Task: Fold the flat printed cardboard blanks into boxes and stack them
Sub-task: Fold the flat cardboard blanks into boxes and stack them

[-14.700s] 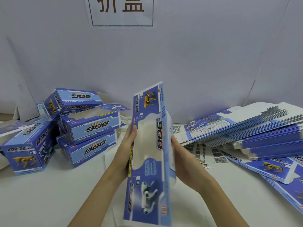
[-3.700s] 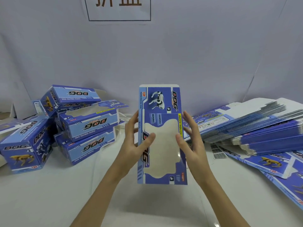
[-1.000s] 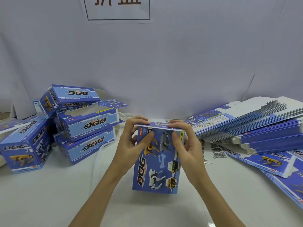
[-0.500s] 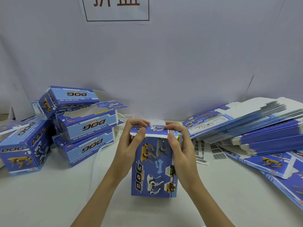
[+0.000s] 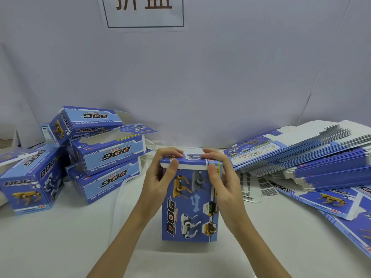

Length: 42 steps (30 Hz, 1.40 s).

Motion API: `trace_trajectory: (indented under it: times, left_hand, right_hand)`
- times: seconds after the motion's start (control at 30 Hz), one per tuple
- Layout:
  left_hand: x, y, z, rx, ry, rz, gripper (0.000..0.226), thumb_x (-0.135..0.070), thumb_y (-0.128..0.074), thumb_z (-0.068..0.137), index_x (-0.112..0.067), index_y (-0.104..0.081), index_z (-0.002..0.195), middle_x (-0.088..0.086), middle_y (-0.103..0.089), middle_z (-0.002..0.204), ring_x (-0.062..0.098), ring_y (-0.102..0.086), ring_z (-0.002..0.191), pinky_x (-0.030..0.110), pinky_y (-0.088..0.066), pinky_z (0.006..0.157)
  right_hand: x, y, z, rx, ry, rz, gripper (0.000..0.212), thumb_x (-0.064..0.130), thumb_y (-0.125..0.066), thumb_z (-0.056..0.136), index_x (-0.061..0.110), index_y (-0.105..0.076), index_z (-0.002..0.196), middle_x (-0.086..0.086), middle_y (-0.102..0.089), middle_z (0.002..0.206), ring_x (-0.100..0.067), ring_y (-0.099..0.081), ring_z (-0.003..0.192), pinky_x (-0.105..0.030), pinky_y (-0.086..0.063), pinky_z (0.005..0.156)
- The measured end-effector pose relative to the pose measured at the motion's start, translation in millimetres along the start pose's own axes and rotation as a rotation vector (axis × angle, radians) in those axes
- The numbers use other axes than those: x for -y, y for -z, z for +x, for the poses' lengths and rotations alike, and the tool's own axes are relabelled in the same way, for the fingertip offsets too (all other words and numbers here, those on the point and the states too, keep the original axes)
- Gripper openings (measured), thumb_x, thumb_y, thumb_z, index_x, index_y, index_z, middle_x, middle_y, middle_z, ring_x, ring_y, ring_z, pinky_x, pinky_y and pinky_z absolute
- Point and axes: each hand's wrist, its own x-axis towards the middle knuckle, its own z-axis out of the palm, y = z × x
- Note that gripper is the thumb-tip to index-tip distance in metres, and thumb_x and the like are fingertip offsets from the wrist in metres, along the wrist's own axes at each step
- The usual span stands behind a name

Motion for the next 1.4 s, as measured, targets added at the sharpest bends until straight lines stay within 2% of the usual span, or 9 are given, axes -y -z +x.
trace_trajectory:
  times: [0.17,0.27,0.4,0.6,0.73,0.93,1.1,1.23,1.4]
  left_hand:
    - [7,2,4,-0.023,0.009,0.079,0.027,-0.032,-0.053,0.103,-0.015,-0.056,0.124,-0.009,-0.064,0.13,0.03,-0.067,0.121,0.037,-0.065,0.077]
    - [11,2,4,-0.126,-0.033,0.291,0.045,-0.052,-0.062,0.097,-0.031,-0.05,0.136,-0.012,-0.055,0.141,0.024,-0.06,0.129,0.05,-0.055,0.101]
    - [8,14,4,-0.084,-0.252,0.595,0.085,-0.069,-0.07,0.085,-0.026,-0.039,0.152,-0.007,-0.046,0.148,0.015,-0.047,0.137,0.017,-0.041,0.109]
    - [20,0,-4,0.03,-0.308,1.041,0.123,-0.095,-0.056,0.071,-0.031,-0.011,0.165,0.001,-0.025,0.162,0.028,-0.031,0.147,0.051,-0.03,0.119]
    - [23,9,-1,0.061,-0.348,1.087,0.119,-0.088,-0.06,0.074,-0.033,-0.008,0.166,0.001,-0.025,0.158,0.026,-0.028,0.147,0.059,-0.026,0.12]
    - [26,3,-2,0.194,-0.509,1.194,0.113,-0.081,-0.066,0.077,-0.028,-0.018,0.165,0.004,-0.03,0.157,0.026,-0.029,0.151,0.064,-0.019,0.12]
    - [19,9,-2,0.171,-0.507,1.146,0.109,-0.081,-0.065,0.08,-0.029,-0.02,0.165,0.003,-0.028,0.159,0.023,-0.026,0.149,0.06,-0.021,0.121]
    - [13,16,0,0.227,-0.478,1.073,0.114,-0.081,-0.07,0.076,-0.03,-0.02,0.165,-0.001,-0.027,0.162,0.021,-0.031,0.146,0.054,-0.032,0.117]
    - [8,14,-1,0.17,-0.356,0.829,0.118,-0.073,-0.079,0.075,-0.031,-0.015,0.166,-0.007,-0.021,0.167,0.018,-0.029,0.151,0.047,-0.04,0.117]
  right_hand:
    - [4,8,2,0.039,-0.037,0.044,0.034,0.031,-0.058,0.104,0.014,-0.058,0.133,0.004,-0.067,0.132,-0.026,-0.068,0.125,-0.033,-0.065,0.077]
    - [9,8,4,-0.057,-0.045,0.023,0.028,0.029,-0.066,0.1,0.017,-0.066,0.125,-0.004,-0.073,0.124,-0.026,-0.073,0.114,-0.039,-0.064,0.081]
    - [7,4,4,-0.233,-0.009,0.057,0.024,0.026,-0.073,0.092,0.025,-0.067,0.115,0.0,-0.076,0.117,-0.021,-0.072,0.102,-0.043,-0.058,0.079]
    - [-5,-6,-4,-0.124,-0.063,0.035,0.035,0.022,-0.077,0.089,0.017,-0.053,0.113,-0.012,-0.065,0.127,-0.022,-0.071,0.12,-0.03,-0.062,0.077]
    - [-6,2,1,-0.025,-0.098,-0.068,0.031,0.034,-0.069,0.094,0.013,-0.051,0.108,-0.015,-0.06,0.126,-0.02,-0.064,0.125,-0.026,-0.059,0.077]
    - [-2,13,6,-0.048,-0.114,-0.067,0.036,0.044,-0.065,0.096,0.025,-0.054,0.125,-0.007,-0.069,0.121,-0.027,-0.072,0.11,-0.044,-0.061,0.085]
    - [5,21,12,-0.171,-0.153,-0.047,0.027,0.052,-0.049,0.108,0.038,-0.067,0.122,0.008,-0.077,0.111,-0.008,-0.073,0.099,-0.03,-0.06,0.076]
    - [17,46,21,-0.28,-0.388,0.175,0.043,0.06,-0.052,0.1,0.032,-0.085,0.099,-0.001,-0.081,0.105,-0.016,-0.078,0.087,-0.033,-0.061,0.064]
    - [16,68,24,-0.163,-0.528,0.621,0.065,0.062,-0.043,0.103,0.012,-0.079,0.123,-0.014,-0.071,0.132,-0.032,-0.072,0.114,-0.043,-0.063,0.086]
